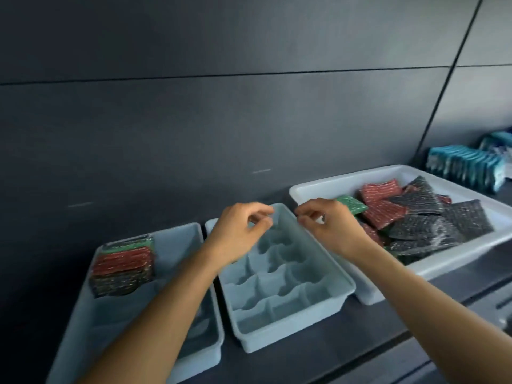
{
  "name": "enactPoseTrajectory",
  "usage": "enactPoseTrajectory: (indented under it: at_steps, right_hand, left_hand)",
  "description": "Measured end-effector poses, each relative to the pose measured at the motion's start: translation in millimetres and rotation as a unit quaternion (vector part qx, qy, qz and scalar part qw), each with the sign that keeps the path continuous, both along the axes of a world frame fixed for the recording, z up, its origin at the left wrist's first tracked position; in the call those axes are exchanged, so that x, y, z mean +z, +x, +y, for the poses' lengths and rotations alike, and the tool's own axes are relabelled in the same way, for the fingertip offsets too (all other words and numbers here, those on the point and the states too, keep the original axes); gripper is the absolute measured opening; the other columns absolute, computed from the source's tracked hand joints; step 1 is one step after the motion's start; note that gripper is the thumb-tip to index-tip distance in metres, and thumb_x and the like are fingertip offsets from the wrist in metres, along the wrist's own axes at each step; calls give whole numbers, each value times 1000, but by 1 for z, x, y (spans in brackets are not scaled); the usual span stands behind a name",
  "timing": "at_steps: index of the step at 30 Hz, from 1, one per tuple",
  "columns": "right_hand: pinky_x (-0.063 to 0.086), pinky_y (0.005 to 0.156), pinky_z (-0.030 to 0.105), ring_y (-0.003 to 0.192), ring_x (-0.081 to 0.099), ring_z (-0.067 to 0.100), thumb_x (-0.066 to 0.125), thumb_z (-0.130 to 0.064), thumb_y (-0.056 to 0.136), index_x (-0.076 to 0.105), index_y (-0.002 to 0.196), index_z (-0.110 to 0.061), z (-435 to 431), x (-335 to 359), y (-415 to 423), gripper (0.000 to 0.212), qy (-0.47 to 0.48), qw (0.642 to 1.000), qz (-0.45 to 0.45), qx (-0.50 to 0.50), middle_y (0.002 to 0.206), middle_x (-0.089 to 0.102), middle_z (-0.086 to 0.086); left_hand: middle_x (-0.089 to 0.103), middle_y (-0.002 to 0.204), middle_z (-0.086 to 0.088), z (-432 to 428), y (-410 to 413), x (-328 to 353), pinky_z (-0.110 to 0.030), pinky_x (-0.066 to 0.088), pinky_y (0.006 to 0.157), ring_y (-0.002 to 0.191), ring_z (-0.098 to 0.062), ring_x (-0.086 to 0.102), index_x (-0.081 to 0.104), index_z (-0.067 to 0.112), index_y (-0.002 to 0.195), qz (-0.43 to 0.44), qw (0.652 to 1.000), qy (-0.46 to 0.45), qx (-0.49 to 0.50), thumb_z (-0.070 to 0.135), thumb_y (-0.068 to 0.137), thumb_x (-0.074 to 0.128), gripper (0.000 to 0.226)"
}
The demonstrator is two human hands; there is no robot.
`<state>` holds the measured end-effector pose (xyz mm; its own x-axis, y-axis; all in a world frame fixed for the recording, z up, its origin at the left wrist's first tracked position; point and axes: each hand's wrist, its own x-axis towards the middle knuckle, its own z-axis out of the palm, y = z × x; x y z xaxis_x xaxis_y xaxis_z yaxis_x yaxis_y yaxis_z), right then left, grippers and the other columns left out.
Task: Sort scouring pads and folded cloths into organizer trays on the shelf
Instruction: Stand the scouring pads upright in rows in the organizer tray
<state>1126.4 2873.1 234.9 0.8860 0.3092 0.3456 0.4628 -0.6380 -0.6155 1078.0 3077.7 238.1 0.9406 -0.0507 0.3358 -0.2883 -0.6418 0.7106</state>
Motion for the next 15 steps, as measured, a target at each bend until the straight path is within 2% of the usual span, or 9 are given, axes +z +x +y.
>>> enactPoseTrajectory:
  at_steps: [4,8,10,12,15]
  right_hand:
    - [54,81,36,84,68,18,67,-13,84,75,94,-19,-82,4,37,14,-30,995,14,-92,91,74,-1]
    - [46,74,33,99,62,31,62,-24,84,69,93,-22,-134,5,66,11,-152,974,29,-166,98,68,5]
    - [45,81,40,114,53,35,59,-37,87,62,102,-19,-146,4,78,24,-227,949,56,-213,113,62,11]
    - [42,93,45,129,42,35,56,-51,89,55,119,-15,-151,2,89,47,-287,923,96,-237,132,53,13]
    - [41,98,44,128,43,31,56,-57,87,49,129,-12,-151,-3,104,62,-315,908,129,-246,134,52,12]
  left_hand:
    - [75,103,0,-81,41,0,-18,48,86,92,-8,68,72,12,113,4,998,8,-64,13,91,64,23]
    - [70,117,-3,-138,86,-5,-28,48,98,105,-13,65,69,13,118,31,995,33,-85,17,91,65,28]
    - [63,127,-5,-157,111,-7,-33,45,101,117,-19,59,65,14,125,49,994,69,-69,22,92,65,34]
    - [55,136,-8,-175,133,-9,-34,42,104,126,-24,52,57,14,133,78,988,122,-54,26,93,63,42]
    - [45,143,-13,-198,162,-18,-38,41,103,129,-31,46,44,10,140,139,964,226,-36,33,94,61,55]
